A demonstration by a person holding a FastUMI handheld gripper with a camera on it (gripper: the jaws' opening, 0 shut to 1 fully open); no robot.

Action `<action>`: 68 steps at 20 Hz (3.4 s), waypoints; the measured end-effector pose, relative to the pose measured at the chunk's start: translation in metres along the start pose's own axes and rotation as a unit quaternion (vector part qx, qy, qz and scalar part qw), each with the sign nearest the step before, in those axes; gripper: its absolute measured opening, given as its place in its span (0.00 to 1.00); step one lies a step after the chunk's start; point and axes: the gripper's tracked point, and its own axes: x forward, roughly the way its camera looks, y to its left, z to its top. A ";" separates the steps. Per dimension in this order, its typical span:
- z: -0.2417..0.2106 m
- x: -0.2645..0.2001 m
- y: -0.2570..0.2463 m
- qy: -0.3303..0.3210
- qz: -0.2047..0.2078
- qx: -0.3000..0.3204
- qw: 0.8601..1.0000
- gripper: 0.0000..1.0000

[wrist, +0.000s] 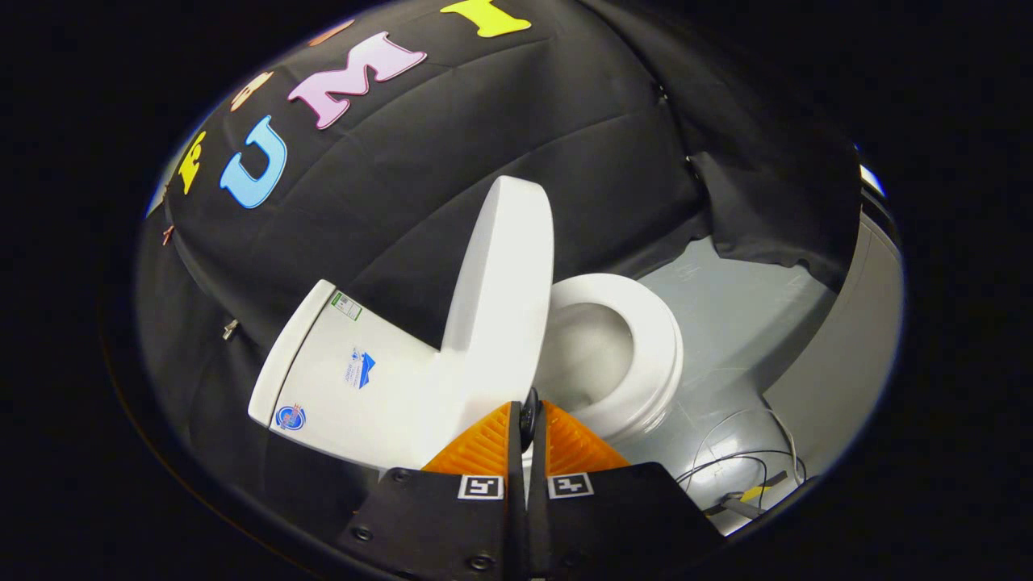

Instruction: Open the toilet lid.

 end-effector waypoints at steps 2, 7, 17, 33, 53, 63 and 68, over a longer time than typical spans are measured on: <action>0.000 -0.003 0.011 0.000 -0.005 -0.016 1.000 0.06; 0.003 -0.008 0.029 -0.005 -0.009 -0.031 0.999 0.06; 0.005 -0.022 0.088 -0.018 -0.026 -0.076 0.997 0.06; -0.016 -0.030 0.202 -0.018 -0.059 -0.158 0.986 0.07; -0.066 -0.005 0.289 -0.021 -0.134 -0.259 0.956 0.09; -0.093 0.002 0.323 -0.027 -0.138 -0.316 0.938 0.11; -0.095 0.006 0.325 -0.026 -0.139 -0.319 0.937 0.15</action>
